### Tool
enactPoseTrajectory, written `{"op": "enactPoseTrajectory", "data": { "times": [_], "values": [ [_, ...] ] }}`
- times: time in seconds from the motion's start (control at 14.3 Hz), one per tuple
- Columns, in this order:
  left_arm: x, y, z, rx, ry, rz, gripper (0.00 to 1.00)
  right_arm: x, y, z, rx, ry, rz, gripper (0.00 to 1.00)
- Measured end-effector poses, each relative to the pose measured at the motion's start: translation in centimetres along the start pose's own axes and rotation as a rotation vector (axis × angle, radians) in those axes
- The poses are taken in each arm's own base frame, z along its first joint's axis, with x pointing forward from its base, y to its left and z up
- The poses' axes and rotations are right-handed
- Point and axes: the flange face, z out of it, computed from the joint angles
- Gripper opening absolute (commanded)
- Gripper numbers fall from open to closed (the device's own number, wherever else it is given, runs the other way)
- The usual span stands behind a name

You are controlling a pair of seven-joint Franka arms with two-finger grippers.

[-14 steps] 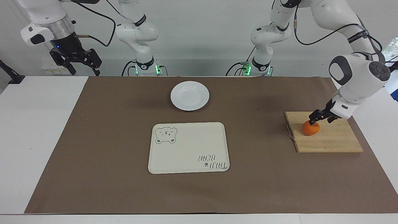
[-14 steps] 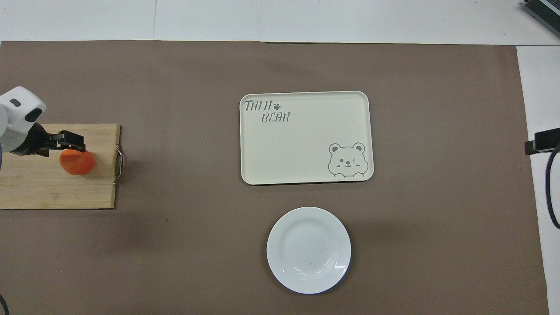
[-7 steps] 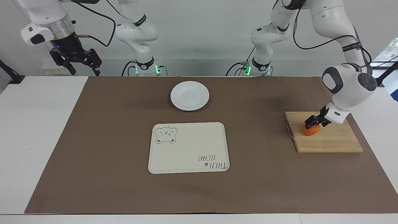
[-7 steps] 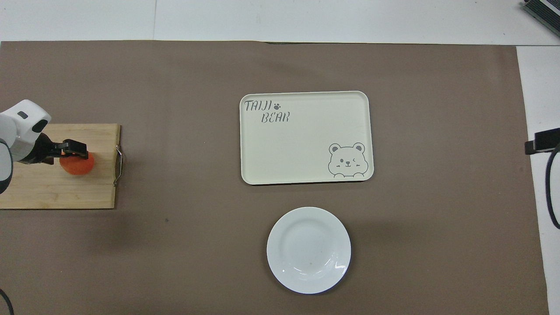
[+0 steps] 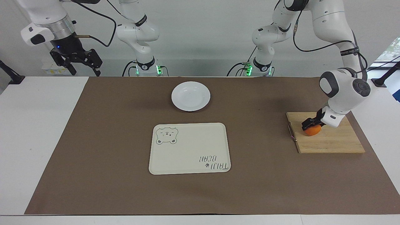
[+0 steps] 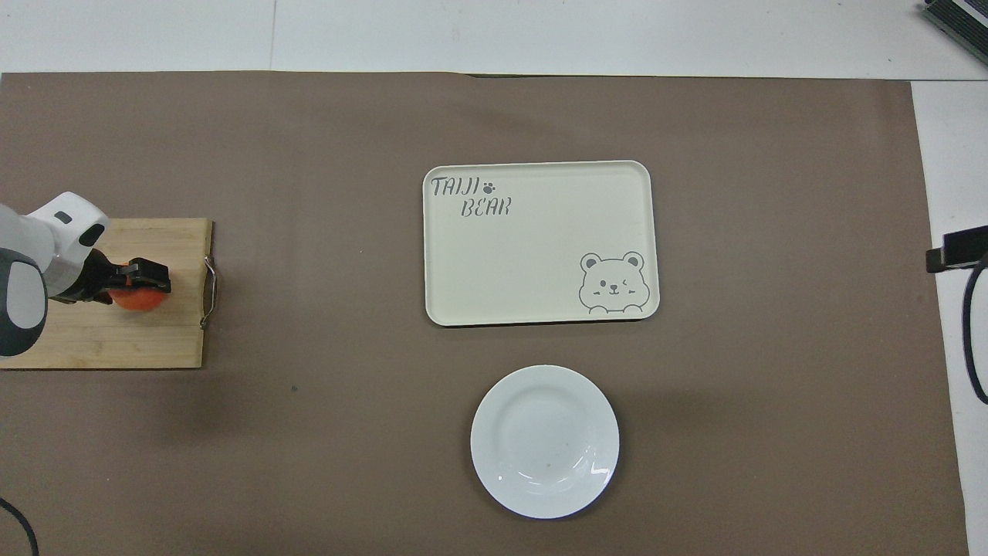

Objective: Place orange and plate with both arms
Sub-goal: 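Lower the left gripper onto the orange and close it, then lift the orange off the board with the left gripper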

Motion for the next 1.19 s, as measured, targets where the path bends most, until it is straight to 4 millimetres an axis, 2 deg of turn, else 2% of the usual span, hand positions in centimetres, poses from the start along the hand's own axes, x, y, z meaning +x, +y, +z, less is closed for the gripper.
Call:
{"op": "enactPoseTrajectory", "data": {
  "times": [0.28,0.42,0.63,0.84,0.98,1.19],
  "values": [
    [0.0,0.0,-0.1,0.0,0.0,0.0,0.0,0.0,0.0,0.0,0.0,0.0,0.0,1.0],
    [0.3,0.2,-0.9,0.0,0.001,0.004,0.0,0.0,0.0,0.0,0.0,0.0,0.0,1.0],
    [1.5,1.3,-4.3,-0.001,0.01,0.012,0.0,0.0,0.0,0.0,0.0,0.0,0.0,1.0],
    [2.0,3.3,-7.4,0.001,0.005,-0.002,0.0,0.0,0.0,0.0,0.0,0.0,0.0,1.0],
    [1.9,4.9,-9.7,0.004,0.003,-0.013,0.0,0.0,0.0,0.0,0.0,0.0,0.0,1.0],
    [0.7,8.1,-13.9,0.013,0.022,0.0,0.0,0.0,0.0,0.0,0.0,0.0,0.0,1.0]
  ]
}}
